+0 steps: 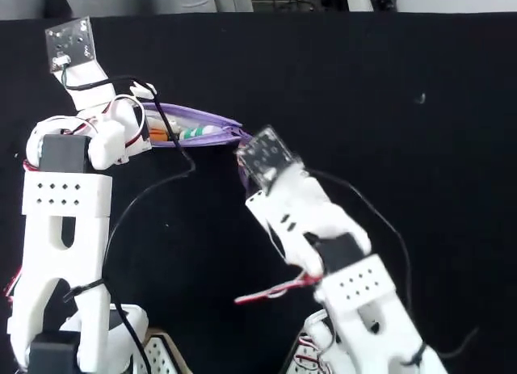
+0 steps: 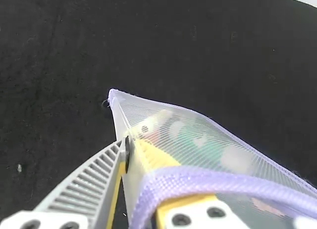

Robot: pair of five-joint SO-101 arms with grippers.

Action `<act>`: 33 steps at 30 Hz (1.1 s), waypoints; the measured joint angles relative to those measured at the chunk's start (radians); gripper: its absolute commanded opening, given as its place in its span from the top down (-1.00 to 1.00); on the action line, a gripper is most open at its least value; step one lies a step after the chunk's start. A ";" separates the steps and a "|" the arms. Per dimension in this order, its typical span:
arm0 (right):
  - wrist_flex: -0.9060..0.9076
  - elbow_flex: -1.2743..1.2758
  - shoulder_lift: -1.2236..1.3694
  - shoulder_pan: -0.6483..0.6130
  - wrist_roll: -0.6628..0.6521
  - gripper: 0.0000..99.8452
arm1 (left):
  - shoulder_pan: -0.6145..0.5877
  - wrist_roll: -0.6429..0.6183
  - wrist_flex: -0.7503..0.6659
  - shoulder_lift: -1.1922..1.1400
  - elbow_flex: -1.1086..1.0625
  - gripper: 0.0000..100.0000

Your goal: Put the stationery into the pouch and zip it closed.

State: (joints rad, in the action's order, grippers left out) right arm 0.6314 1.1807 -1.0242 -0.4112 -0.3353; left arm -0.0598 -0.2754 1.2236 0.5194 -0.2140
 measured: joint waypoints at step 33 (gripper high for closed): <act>-0.385 0.288 -0.282 -0.055 0.150 0.67 | -0.003 0.000 0.000 0.000 0.000 0.94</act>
State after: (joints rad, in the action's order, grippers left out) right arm 0.2463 1.4691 -1.3065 -0.4664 -0.1849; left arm -0.0629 -0.2754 1.2236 0.5194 -0.2140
